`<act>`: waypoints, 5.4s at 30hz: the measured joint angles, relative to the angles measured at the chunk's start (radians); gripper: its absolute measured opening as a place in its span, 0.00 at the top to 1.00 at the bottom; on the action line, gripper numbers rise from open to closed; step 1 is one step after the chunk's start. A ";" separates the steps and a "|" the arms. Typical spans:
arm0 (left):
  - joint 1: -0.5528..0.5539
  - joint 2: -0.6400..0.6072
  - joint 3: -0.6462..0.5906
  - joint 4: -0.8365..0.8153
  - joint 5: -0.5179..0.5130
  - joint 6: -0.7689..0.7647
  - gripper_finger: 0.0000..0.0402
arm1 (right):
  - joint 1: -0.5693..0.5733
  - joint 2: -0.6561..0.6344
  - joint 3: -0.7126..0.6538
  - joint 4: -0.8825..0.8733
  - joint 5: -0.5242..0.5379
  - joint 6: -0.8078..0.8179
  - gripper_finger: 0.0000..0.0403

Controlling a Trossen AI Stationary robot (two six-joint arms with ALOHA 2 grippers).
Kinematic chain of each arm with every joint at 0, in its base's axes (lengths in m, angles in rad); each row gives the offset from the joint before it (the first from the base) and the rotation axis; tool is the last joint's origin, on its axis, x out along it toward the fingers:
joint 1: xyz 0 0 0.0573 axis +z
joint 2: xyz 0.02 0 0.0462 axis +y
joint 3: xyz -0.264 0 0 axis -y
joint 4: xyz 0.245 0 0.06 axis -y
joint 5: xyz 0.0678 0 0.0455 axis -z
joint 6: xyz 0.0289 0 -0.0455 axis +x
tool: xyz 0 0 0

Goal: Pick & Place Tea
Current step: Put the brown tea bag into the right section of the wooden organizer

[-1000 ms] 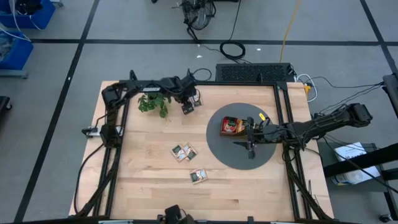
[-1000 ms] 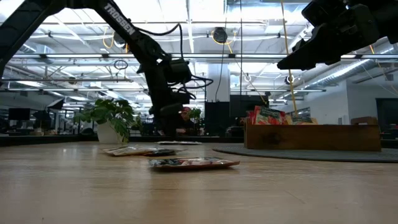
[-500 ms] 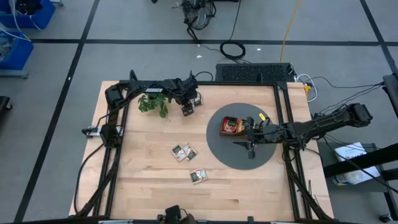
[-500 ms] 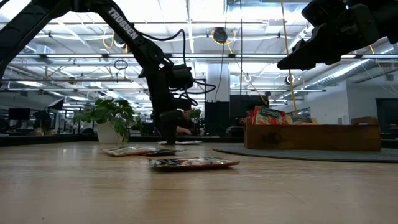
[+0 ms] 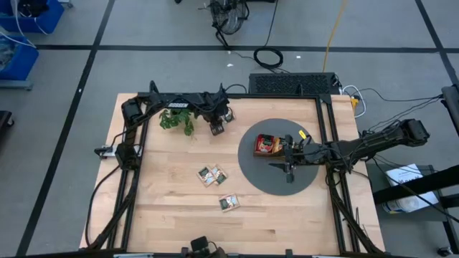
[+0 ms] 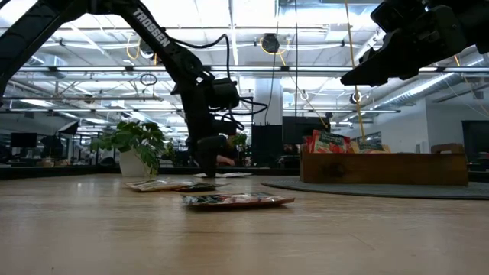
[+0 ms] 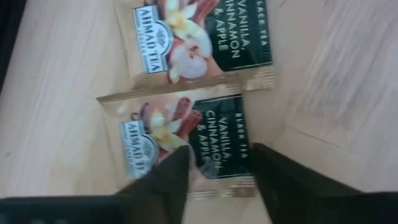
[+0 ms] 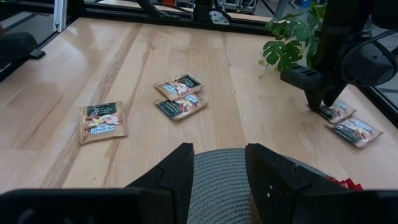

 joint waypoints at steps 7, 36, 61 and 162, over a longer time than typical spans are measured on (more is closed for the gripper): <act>0.001 0.001 0.000 0.001 0.003 -0.011 0.97 | 0.000 0.000 0.000 -0.001 0.000 0.000 0.68; 0.030 -0.062 -0.004 0.026 -0.223 -0.025 1.00 | 0.000 0.000 0.000 -0.007 0.000 0.030 0.68; -0.109 -0.034 -0.010 -0.296 0.517 -0.009 1.00 | 0.000 0.000 0.000 -0.012 -0.001 0.027 0.68; -0.315 -0.007 -0.002 -0.053 0.091 0.576 0.99 | 0.000 0.000 0.000 -0.083 -0.001 0.030 0.68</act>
